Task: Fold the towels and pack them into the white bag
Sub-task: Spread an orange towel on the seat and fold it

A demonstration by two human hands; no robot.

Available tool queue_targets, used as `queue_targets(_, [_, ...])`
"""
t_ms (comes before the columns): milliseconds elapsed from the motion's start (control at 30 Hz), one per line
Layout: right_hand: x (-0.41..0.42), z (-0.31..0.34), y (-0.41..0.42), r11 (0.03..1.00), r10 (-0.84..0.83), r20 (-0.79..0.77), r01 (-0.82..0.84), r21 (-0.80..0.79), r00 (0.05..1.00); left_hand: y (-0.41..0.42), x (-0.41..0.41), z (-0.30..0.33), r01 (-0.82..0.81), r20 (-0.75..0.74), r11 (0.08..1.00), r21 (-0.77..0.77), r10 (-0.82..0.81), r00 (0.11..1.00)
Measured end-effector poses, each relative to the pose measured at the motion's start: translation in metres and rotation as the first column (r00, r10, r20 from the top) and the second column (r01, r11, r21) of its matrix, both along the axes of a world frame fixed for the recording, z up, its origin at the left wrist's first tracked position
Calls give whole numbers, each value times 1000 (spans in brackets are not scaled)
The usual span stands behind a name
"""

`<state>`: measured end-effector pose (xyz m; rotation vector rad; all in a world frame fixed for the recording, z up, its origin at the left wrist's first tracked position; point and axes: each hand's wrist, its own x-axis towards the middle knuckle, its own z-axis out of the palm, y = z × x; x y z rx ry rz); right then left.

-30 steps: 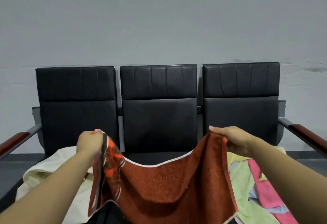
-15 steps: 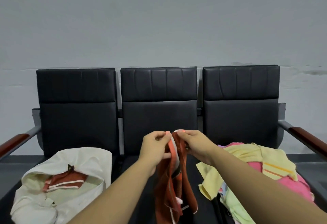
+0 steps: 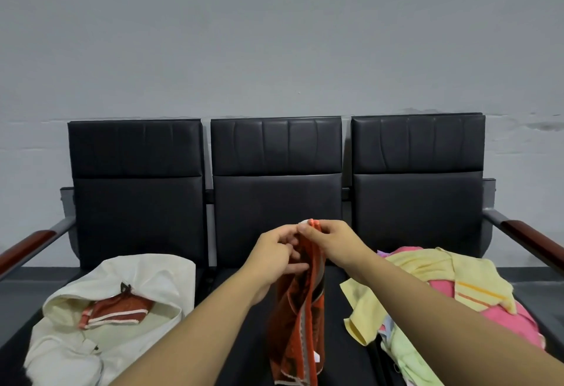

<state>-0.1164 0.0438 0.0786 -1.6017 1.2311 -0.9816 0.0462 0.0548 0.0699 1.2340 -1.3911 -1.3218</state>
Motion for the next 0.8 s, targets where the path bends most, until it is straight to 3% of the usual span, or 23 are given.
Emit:
queue_targets(133, [-12,1,-3,999,33,-39,-33,8,999,-8,22,-1,-159,-46,987,-5,159,986])
queue_targets(200, [-17,6,-5,998,29,59,-32,56,998,-15,35,-6,-254,-42,967,-29,252,967])
queue_targets(267, [-18,14,-7,994,-4,255,-25,108,967,-19,47,-15,-269,18,961,-65,270,963])
queue_targets(333, [-20,21,-10,991,-47,391,-5,132,919,-20,55,-26,-208,102,971,-116,220,970])
queue_targets(467, [-22,33,-12,990,-67,463,1,141,884,-15,53,-44,55,324,982,-181,6,946])
queue_targets(600, [-20,43,-11,994,-82,454,40,102,887,-12,40,-67,309,480,950,-46,-250,841])
queue_targets(700, [-22,51,-9,992,-118,471,79,102,874,-2,28,-84,407,614,906,119,-389,686])
queue_targets(800, [-32,54,-10,984,-169,466,120,135,869,1,25,-101,390,601,912,125,-382,702])
